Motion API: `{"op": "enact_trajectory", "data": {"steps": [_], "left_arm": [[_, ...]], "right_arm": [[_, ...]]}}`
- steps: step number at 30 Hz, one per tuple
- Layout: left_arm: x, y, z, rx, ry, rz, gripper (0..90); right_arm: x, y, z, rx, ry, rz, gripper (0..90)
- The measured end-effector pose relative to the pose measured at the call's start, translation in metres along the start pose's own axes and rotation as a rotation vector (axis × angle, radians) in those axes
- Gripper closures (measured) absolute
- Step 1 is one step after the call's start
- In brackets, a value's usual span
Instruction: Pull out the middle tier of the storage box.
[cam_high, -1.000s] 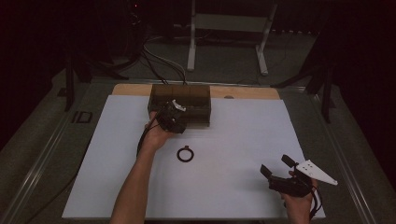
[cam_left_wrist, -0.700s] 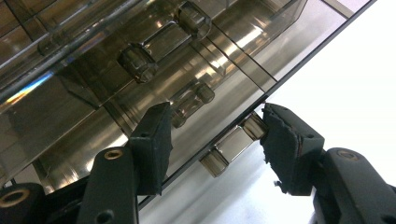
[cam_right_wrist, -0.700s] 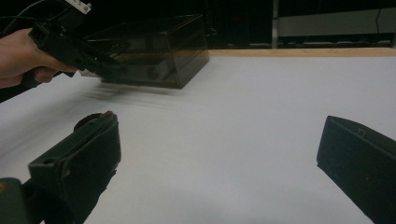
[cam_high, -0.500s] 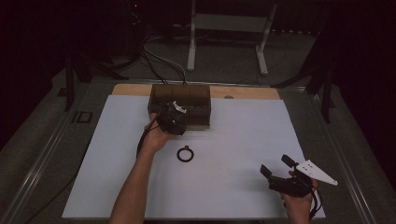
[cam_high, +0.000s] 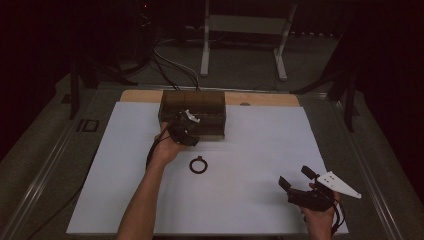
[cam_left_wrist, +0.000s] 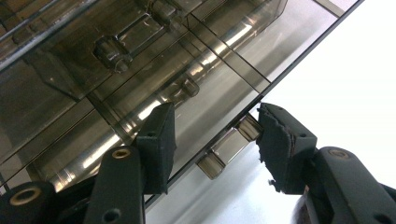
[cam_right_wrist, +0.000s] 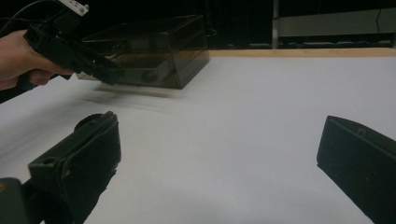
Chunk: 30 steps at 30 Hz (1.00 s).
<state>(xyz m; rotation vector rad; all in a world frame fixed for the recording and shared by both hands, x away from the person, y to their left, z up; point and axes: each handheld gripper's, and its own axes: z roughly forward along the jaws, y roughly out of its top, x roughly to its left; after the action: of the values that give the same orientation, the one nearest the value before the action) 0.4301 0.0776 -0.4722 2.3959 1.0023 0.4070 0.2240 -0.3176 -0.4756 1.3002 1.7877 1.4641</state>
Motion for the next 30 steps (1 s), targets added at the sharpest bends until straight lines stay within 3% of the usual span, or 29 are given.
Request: {"op": "enact_trajectory", "data": {"steps": [30], "left_arm": [[-0.014,-0.016,-0.01,0.008,-0.012,0.039,51.3]], "right_arm": [[0.0,0.0,0.001,0.002,0.003,-0.004,0.0]]}}
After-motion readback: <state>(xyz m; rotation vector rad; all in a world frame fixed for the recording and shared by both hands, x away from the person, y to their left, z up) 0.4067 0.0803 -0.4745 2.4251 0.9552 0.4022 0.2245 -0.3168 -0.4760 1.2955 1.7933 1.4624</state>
